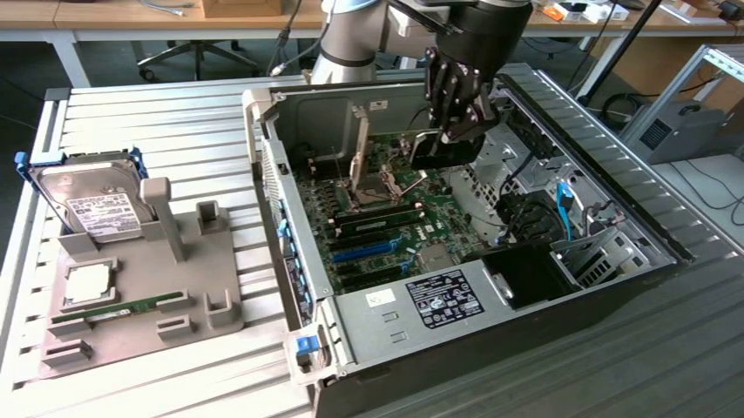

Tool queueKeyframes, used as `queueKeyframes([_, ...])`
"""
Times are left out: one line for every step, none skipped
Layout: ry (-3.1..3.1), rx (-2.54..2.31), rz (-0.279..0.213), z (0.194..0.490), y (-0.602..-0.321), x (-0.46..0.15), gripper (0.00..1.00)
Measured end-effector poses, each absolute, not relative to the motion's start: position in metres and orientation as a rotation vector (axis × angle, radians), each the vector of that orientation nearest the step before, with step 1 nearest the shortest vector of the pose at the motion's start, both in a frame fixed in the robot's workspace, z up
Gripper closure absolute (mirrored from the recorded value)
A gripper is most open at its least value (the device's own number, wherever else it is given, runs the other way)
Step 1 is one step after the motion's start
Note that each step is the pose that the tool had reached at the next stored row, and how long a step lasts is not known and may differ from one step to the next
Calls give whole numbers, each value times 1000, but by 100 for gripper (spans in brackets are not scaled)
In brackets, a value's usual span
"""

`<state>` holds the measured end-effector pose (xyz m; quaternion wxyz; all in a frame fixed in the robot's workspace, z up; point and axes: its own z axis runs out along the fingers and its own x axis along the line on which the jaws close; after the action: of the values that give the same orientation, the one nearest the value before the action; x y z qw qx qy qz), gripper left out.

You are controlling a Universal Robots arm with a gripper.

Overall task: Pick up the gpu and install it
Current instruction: 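Insert the gpu into the slot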

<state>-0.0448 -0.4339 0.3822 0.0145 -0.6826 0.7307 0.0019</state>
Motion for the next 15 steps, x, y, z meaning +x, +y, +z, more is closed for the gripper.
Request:
queueKeyframes([2275,-2125,6,382,-434,-45,73])
queueKeyframes([2274,-2125,6,381,-434,-46,73])
queueKeyframes([2274,-2125,6,380,-434,-46,73])
queueKeyframes([2274,-2125,6,379,-434,-46,73])
queueKeyframes([2275,-2125,6,378,-434,-46,73])
queueKeyframes([2275,-2125,6,377,-434,-47,73])
queueKeyframes([2275,-2125,6,376,-434,-47,73])
queueKeyframes([2275,-2125,6,374,-434,-47,73])
queueKeyframes([2275,-2125,6,373,-434,-47,73])
queueKeyframes([2275,-2125,6,372,-434,-47,73])
queueKeyframes([2275,-2125,6,371,-434,-47,73])
queueKeyframes([2275,-2125,6,370,-434,-47,73])
queueKeyframes([2275,-2125,6,369,-434,-48,73])
queueKeyframes([2275,-2125,6,368,-434,-48,73])
queueKeyframes([2275,-2125,6,368,-434,-48,73])
